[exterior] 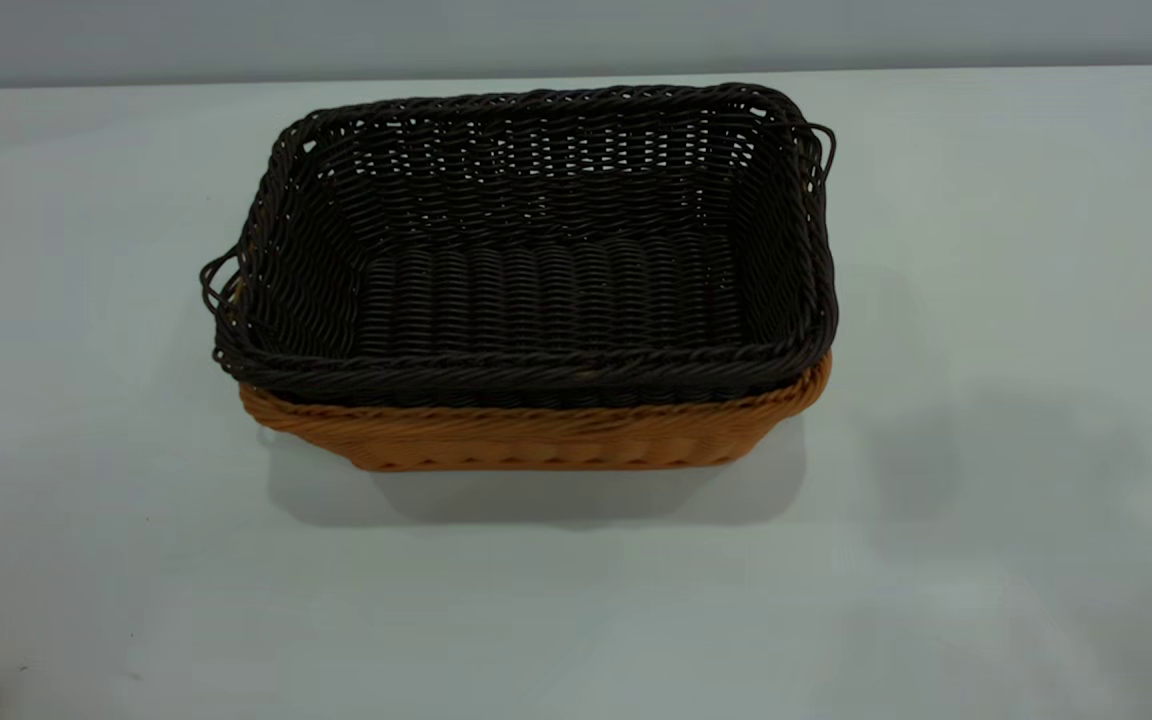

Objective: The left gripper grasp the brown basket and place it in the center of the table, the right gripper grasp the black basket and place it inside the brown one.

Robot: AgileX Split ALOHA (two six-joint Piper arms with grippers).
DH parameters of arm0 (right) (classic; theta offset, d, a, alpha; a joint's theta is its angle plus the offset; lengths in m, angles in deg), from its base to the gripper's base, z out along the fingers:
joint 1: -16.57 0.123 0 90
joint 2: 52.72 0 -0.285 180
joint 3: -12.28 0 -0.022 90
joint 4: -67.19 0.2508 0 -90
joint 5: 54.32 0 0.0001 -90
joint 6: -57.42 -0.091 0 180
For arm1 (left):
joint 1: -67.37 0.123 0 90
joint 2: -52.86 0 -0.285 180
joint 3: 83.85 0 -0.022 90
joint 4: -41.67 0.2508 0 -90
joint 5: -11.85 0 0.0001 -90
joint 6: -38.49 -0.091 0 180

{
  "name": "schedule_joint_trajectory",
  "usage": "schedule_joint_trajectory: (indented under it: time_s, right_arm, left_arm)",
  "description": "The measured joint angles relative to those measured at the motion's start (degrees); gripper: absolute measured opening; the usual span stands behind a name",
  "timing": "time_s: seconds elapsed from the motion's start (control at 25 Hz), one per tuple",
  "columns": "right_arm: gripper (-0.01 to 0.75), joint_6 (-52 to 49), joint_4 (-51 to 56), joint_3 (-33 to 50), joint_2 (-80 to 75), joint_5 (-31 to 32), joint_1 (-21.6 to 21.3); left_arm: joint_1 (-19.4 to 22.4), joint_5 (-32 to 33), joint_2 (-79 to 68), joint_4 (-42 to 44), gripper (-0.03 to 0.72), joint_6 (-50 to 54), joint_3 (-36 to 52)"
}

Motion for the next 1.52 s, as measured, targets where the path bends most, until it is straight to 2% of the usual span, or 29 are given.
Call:
schedule_joint_trajectory:
  time_s: [0.08,0.24,0.4,0.52,0.72,0.84,0.96,1.28,1.52]
  right_arm:
    - [0.556,0.0,-0.1,5.6,7.5,0.1,0.0]
    - [0.556,0.0,-0.6,21.0,21.8,0.3,0.0]
    - [0.556,0.0,-2.5,39.0,38.9,-0.1,0.0]
    - [0.556,-2.3,-4.0,51.6,52.2,-2.1,0.0]
    - [0.556,-3.0,-6.4,65.5,61.6,-3.8,0.0]
    - [0.556,-2.3,-7.1,69.8,62.2,-7.3,0.0]
    - [0.556,-1.9,-7.1,70.2,62.2,-8.7,0.0]
    - [0.556,-1.7,-7.1,70.3,62.2,-8.4,0.0]
    - [0.556,-1.7,-7.4,70.7,62.2,-8.6,0.0]
  left_arm:
    - [0.0,5.3,0.8,0.1,0.428,3.5,0.0]
    - [0.0,5.5,1.2,0.1,0.428,9.3,1.2]
    - [0.0,5.5,2.3,-2.3,0.428,14.3,8.0]
    - [0.0,5.5,3.4,-7.1,0.428,15.6,14.5]
    - [0.0,5.5,5.4,-10.6,0.428,15.8,23.3]
    - [0.0,5.5,7.9,-10.3,0.428,15.9,28.2]
    - [0.0,5.5,11.2,-10.3,0.428,15.9,34.5]
    - [0.0,5.2,23.5,-10.3,0.428,16.0,52.1]
    - [0.0,2.0,31.1,-11.1,0.428,17.8,55.2]
